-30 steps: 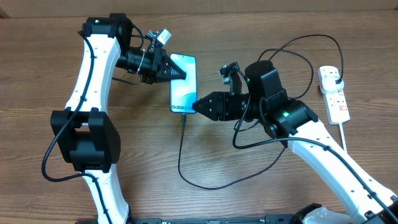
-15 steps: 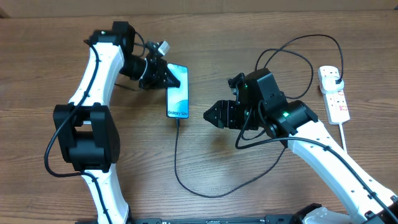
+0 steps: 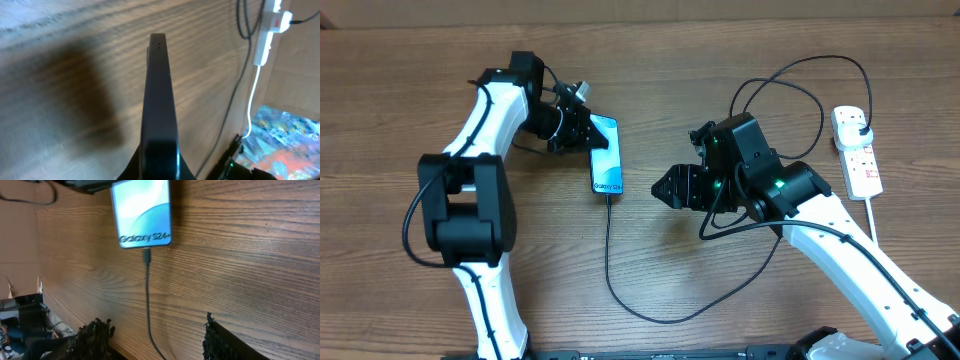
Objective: Plug charger to phone and switch on socket
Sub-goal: 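Lower the phone flat onto the table with the left gripper and release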
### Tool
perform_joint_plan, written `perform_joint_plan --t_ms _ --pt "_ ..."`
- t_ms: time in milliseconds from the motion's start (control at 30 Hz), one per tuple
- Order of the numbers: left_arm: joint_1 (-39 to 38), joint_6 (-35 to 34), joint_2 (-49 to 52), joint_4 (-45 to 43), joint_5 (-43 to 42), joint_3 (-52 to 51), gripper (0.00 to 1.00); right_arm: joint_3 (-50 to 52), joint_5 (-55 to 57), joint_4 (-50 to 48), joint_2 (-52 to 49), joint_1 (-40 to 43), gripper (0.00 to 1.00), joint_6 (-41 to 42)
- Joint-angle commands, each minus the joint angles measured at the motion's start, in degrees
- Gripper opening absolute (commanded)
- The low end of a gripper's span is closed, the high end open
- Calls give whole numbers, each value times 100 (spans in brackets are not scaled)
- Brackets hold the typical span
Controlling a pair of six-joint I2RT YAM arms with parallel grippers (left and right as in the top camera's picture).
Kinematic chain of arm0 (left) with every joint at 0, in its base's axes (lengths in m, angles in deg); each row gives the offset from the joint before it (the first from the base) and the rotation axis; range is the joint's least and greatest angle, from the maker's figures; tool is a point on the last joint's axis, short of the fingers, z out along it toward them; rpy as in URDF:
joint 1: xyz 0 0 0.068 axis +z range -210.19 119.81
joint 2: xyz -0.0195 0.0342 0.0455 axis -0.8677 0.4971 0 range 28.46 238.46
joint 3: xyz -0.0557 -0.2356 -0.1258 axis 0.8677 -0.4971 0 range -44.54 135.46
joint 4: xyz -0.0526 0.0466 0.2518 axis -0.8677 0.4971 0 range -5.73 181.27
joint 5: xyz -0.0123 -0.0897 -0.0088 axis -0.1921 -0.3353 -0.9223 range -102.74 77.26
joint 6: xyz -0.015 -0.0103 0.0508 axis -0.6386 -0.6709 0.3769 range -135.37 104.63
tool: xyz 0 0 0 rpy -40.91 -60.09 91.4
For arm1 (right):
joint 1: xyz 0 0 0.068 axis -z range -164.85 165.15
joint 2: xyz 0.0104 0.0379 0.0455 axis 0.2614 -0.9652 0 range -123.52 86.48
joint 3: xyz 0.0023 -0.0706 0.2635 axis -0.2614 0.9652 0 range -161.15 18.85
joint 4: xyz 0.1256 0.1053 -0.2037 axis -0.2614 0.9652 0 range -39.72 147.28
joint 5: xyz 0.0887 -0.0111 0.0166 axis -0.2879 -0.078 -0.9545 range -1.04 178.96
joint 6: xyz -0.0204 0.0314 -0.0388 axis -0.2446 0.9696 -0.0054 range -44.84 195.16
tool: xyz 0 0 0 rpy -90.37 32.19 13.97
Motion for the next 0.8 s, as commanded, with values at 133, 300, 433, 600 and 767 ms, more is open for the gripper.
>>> perform_joint_plan --t_ms 133,300,433,600,767 --pt "-4 -170 675 -105 -136 -28 4 -136 68 50 131 17 63 -39" --pt "-4 -164 822 -109 -127 -28 4 -136 129 92 131 17 63 -42" --pt "-4 -164 822 -107 -107 -28 4 -133 129 96 131 17 63 -42" --pt "-4 -170 822 -107 31 -28 17 -136 136 98 131 17 63 -39" --pt "-4 -175 822 -85 136 -28 24 -133 173 149 131 17 63 -42"
